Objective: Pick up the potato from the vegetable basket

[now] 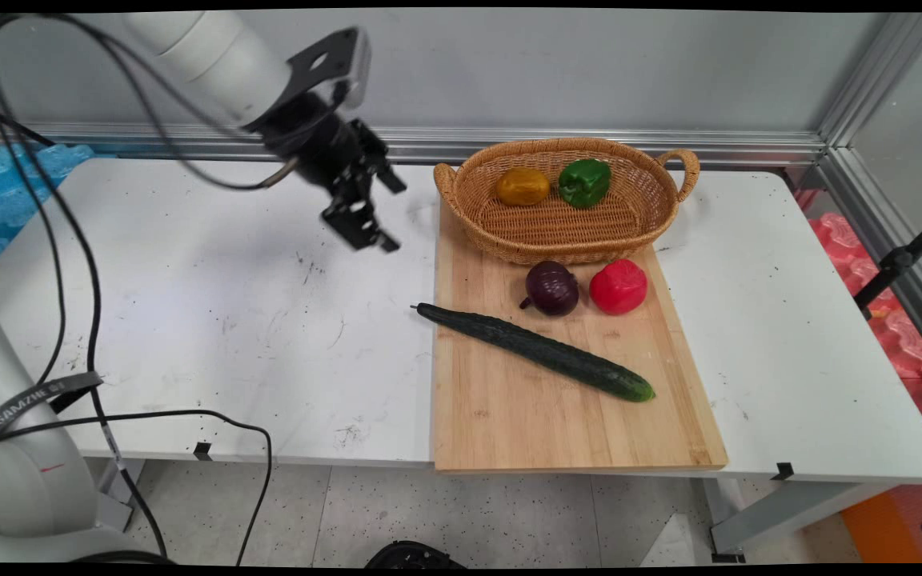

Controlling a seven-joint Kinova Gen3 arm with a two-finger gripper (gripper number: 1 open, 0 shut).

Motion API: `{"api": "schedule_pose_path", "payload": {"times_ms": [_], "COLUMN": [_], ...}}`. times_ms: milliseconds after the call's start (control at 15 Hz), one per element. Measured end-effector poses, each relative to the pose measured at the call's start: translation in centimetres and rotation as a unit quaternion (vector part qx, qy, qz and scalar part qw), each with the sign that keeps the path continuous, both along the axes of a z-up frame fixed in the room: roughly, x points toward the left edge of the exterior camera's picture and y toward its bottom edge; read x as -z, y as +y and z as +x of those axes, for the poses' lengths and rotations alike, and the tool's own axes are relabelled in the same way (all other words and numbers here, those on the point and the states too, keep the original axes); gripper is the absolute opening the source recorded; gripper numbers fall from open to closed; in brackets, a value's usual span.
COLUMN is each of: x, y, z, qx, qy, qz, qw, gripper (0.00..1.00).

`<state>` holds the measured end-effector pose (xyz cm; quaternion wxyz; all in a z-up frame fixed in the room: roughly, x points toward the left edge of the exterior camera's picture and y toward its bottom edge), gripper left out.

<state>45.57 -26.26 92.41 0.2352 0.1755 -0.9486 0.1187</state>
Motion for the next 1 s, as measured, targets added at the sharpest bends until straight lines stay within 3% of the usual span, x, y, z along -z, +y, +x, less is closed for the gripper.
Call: {"api": "schedule_pose_path", "payload": {"times_ms": [333, 533, 1000], "x": [-0.3, 0.1, 2.4], "y": [-4.5, -7.9, -13.8], "z": [-1.7, -3.1, -6.1], "qx": [-0.089, -0.137, -0.172], "qy": [0.011, 0.017, 0.011], "qz": [-0.013, -0.021, -0.03], "qw": [0.9959, 0.9903, 0.9845], "gripper": [1.0, 1.0, 1.0]}}
